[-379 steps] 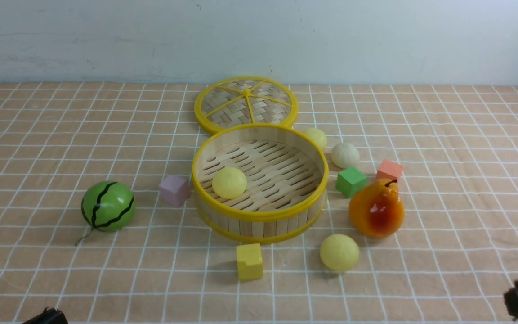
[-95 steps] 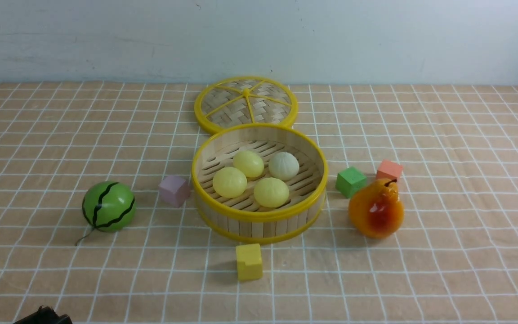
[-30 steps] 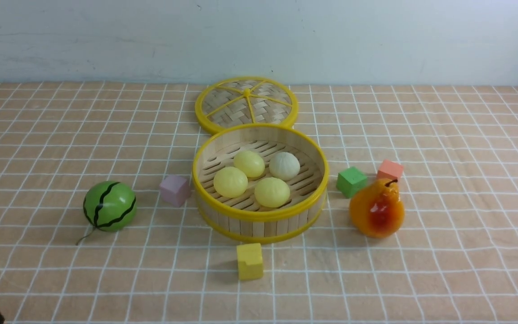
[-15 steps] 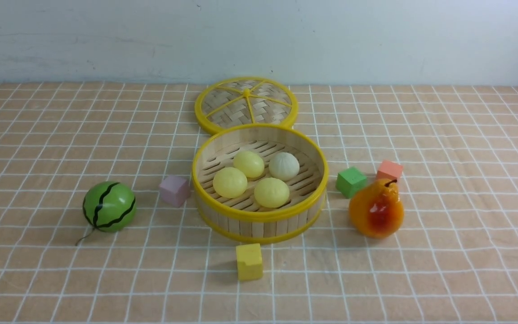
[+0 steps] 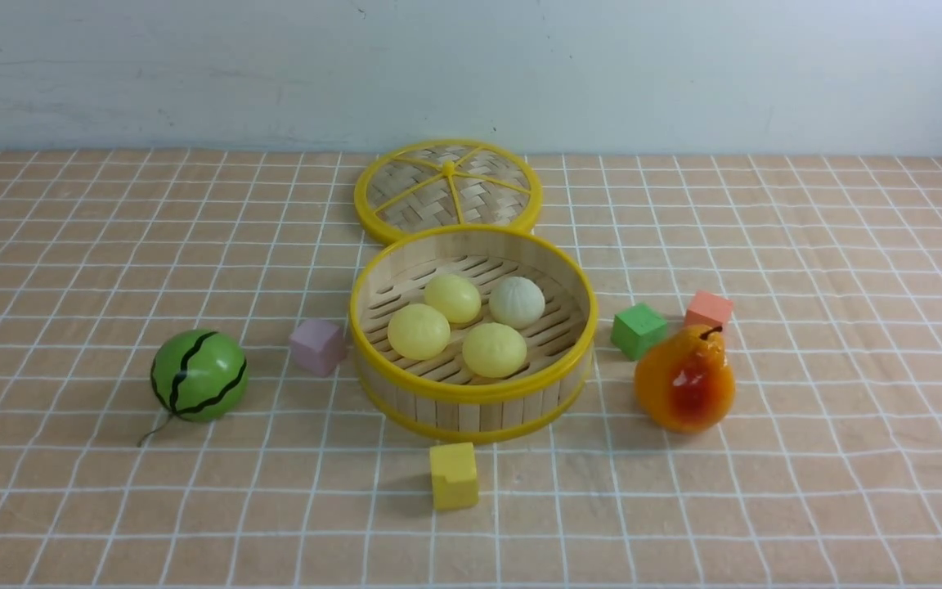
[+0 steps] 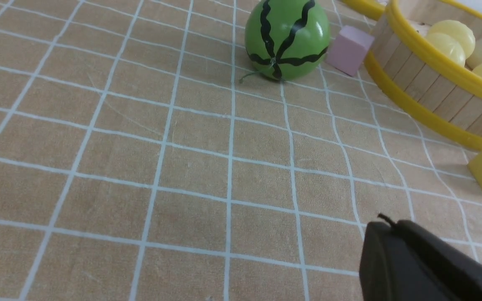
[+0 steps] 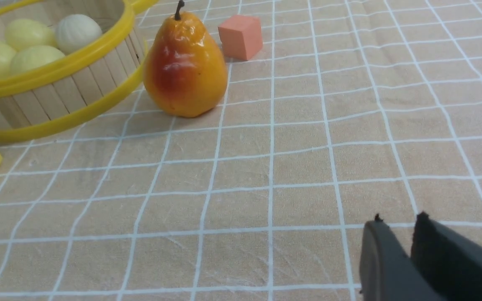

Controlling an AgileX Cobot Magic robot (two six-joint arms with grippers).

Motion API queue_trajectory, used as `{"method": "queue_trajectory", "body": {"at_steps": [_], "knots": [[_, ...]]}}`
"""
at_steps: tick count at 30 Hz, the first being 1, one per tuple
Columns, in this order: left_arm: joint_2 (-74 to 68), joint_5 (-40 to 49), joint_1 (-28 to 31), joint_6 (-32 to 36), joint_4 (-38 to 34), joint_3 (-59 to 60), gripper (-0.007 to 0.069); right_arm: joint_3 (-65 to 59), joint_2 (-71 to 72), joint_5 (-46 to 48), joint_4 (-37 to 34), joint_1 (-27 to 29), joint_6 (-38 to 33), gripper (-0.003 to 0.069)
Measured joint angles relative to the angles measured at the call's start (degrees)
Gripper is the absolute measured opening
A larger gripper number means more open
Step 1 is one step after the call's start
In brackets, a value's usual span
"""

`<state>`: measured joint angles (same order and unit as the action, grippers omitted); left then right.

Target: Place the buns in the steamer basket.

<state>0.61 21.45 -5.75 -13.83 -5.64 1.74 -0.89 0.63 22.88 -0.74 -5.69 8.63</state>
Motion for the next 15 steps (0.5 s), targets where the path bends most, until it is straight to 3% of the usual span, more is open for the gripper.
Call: {"method": "queue_trajectory", "body": {"at_steps": [15], "knots": [[0.0, -0.1, 0.0, 0.0, 0.0, 0.0, -0.0013, 0.0, 0.0, -0.1, 0.0, 0.0, 0.0, 0.0127]]}}
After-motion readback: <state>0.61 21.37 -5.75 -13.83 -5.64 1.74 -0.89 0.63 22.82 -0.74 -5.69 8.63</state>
